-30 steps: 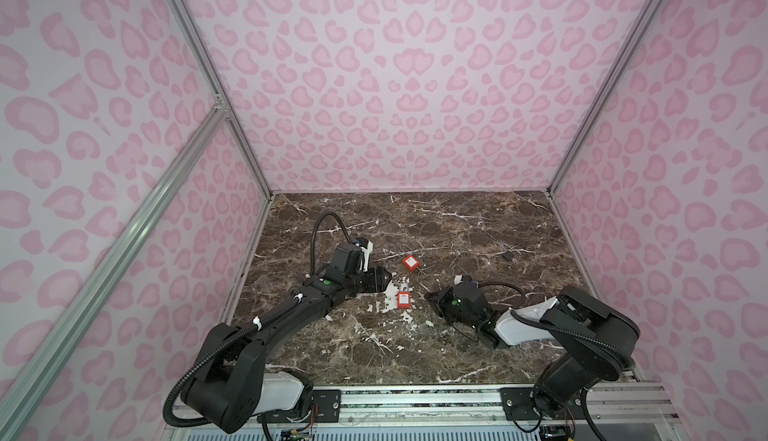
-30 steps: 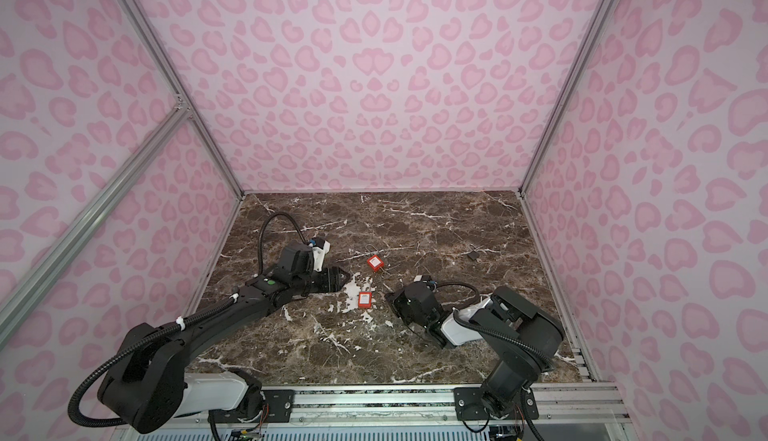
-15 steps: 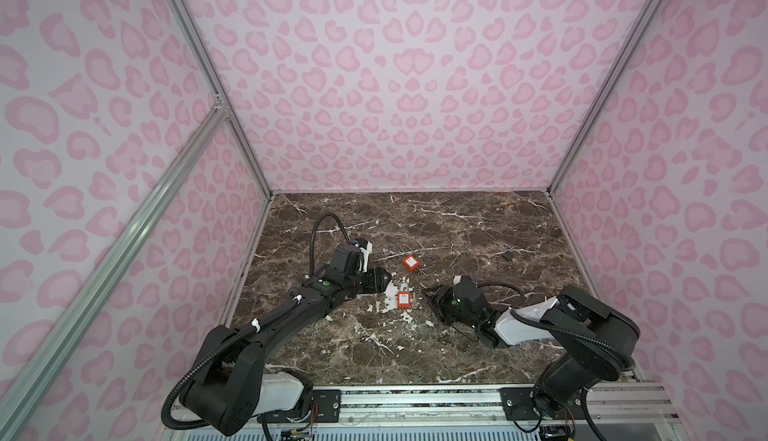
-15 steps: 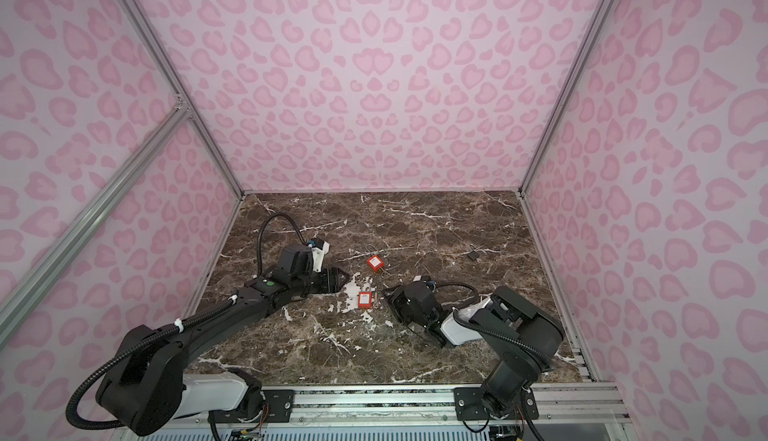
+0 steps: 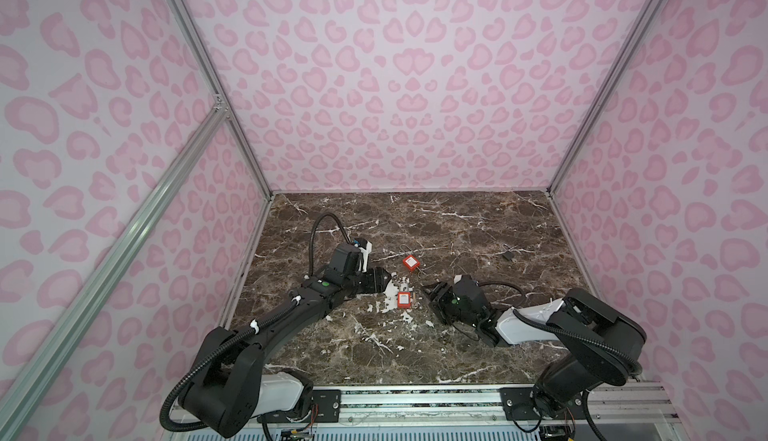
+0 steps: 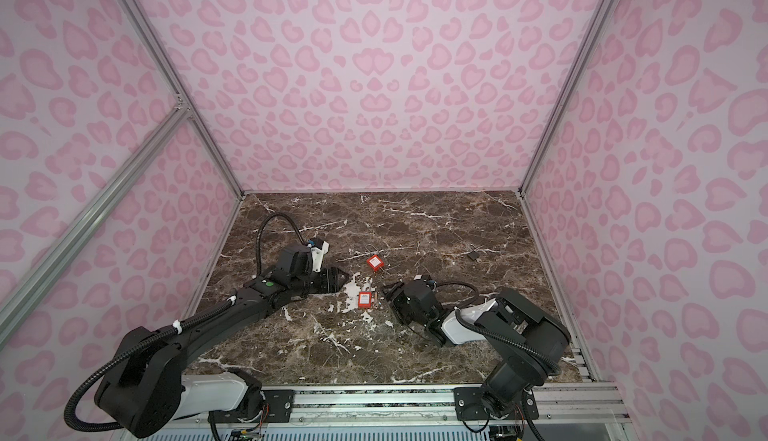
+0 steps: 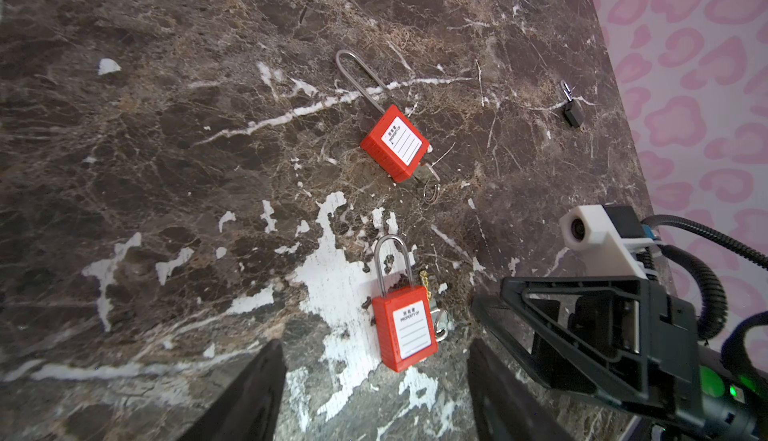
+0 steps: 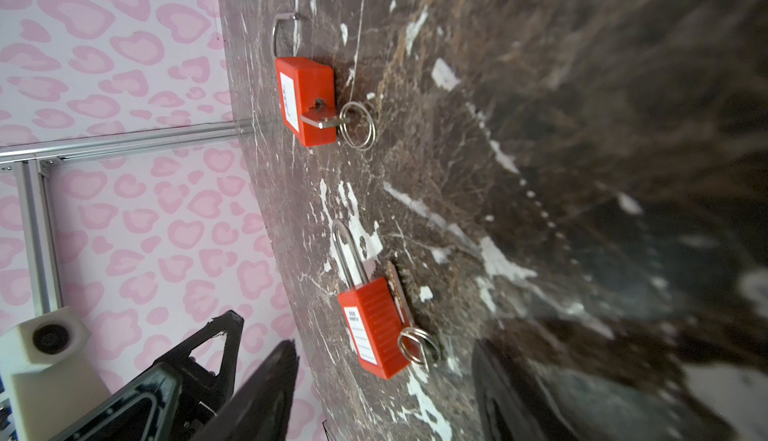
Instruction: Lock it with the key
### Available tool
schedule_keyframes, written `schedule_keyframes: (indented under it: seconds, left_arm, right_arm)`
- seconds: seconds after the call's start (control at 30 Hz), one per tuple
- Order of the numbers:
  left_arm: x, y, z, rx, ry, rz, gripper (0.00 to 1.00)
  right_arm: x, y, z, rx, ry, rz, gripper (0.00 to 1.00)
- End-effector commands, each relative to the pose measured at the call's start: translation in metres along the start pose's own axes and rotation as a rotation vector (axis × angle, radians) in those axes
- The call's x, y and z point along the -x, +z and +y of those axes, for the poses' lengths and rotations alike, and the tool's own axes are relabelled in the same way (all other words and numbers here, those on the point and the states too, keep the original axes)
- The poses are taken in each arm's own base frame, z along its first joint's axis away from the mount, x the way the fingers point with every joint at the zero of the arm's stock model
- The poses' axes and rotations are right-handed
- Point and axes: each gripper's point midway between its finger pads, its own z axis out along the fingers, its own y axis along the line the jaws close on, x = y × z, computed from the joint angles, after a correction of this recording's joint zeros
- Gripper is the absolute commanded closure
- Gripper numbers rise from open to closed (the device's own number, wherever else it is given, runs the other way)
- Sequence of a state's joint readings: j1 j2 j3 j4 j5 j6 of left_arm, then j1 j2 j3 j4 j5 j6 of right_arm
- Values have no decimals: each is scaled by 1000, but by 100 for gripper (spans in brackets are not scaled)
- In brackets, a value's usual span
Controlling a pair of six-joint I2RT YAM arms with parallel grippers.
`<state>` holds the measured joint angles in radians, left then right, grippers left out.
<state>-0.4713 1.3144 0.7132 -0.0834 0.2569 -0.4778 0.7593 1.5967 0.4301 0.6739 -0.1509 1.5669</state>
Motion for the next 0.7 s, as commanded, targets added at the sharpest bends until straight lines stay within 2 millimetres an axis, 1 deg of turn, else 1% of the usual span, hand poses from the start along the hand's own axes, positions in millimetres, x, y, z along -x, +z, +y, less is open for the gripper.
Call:
schedule_keyframes:
  seconds: [0.0,0.27,0.67]
  left_arm:
    - [-1,-1,1,3,-4,-1,29]
    - [-2,-1,1,3,-4,0,29]
    - [-2,-2,2,6,-4,4,29]
  right_arm:
    - [1,0,-2,-16,-11,-4,31]
    - [0,1,1,-35,-31,6,30]
    - [-1,3,-5,-59,-16,18,29]
